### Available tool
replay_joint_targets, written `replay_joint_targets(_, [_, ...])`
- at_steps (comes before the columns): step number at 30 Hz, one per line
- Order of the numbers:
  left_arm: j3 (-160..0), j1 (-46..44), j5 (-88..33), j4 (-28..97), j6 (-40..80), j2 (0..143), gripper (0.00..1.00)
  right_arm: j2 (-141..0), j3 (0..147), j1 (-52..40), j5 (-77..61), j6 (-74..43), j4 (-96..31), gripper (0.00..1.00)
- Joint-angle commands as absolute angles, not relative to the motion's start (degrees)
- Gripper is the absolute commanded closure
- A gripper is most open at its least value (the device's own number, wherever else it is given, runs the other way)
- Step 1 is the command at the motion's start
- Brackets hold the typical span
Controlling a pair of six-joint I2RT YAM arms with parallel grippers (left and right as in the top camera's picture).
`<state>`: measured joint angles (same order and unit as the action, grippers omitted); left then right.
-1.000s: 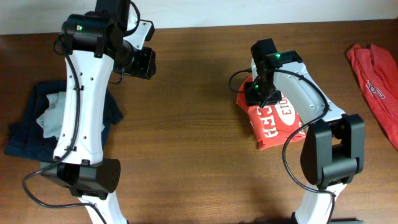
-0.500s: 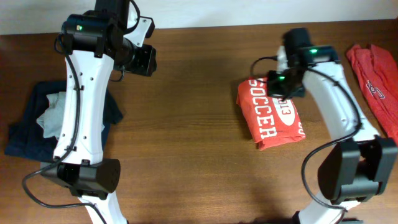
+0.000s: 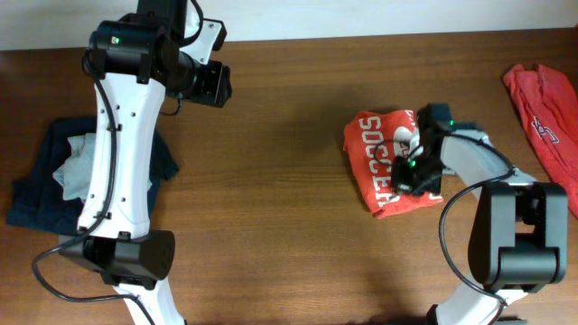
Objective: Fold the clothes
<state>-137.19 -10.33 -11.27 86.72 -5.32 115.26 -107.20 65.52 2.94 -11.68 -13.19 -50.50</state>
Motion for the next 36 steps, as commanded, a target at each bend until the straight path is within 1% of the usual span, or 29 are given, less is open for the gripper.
replay_joint_targets(1, [-138.04,-10.63,-13.34,85.84,-6.13,114.10,0.39,-106.91,64.47,2.76,-12.36,-11.73,-50.63,0.96])
replay_joint_targets(4, [-138.04,-11.46,-13.34,84.44,-6.13,114.13,0.37,-103.57,66.59,2.76,-15.77,-9.41,-51.44,0.96])
replay_joint_targets(8, [-138.04,-12.29,-13.32,83.99,-6.13,114.13,0.37,-96.79,70.15,2.76,-18.50,-10.24,-53.30,0.96])
replay_joint_targets(10, [-138.04,-12.38,-13.32,84.01,-6.13,114.13,0.37,-93.69,71.61,2.76,-18.74,-14.81,-53.69,0.96])
replay_joint_targets(13, [-138.04,-12.38,-13.32,83.88,-6.13,114.13,0.37,-91.09,72.05,2.74,-18.72,-26.81,-53.25,0.96])
replay_joint_targets(16, [-138.04,-12.38,-13.32,83.37,-6.13,114.13,0.37,-92.29,71.77,2.66,-18.68,-34.33,-52.60,0.96])
replay_joint_targets(20, [-138.04,-12.38,-13.32,83.13,-6.13,114.13,0.36,-96.71,70.89,2.66,-18.02,-39.57,-51.46,0.96])
replay_joint_targets(23, [-138.04,-12.38,-13.32,83.42,-6.13,114.13,0.36,-102.54,70.63,2.66,-18.52,-44.18,-52.03,0.96])
replay_joint_targets(26, [-138.04,-12.38,-13.32,83.59,-6.13,114.15,0.36,-105.47,70.59,2.66,-20.64,-44.91,-51.99,0.96])
replay_joint_targets(28, [-138.04,-12.38,-13.32,83.46,-6.13,114.13,0.36,-106.17,70.59,2.68,-19.42,-44.84,-51.70,0.96])
replay_joint_targets(29, [-138.04,-12.38,-13.32,83.33,-6.15,114.15,0.33,-106.13,70.63,2.72,-18.90,-43.62,-51.48,0.96])
replay_joint_targets(30, [-138.04,-12.38,-13.34,83.24,-6.22,114.17,0.30,-105.67,70.85,2.79,-19.11,-40.32,-51.13,0.91])
replay_joint_targets(32, [-138.02,-12.58,-15.42,83.26,-9.61,114.26,0.28,-104.84,71.18,2.76,-19.29,-34.72,-50.65,0.79])
replay_joint_targets(33, [-137.78,-12.99,-18.09,83.40,-13.34,114.34,0.27,-103.35,71.55,2.83,-20.01,-28.88,-50.52,0.64])
replay_joint_targets(34, [-137.58,-13.23,-19.16,83.37,-14.44,114.43,0.25,-102.32,71.68,3.03,-20.21,-26.35,-50.54,0.56])
replay_joint_targets(35, [-137.27,-13.56,-19.31,83.35,-14.92,114.50,0.25,-100.95,71.75,3.46,-20.38,-23.38,-50.52,0.42])
replay_joint_targets(36, [-136.92,-13.87,-19.29,83.29,-15.18,114.52,0.25,-99.70,71.81,4.08,-20.40,-21.43,-50.54,0.31])
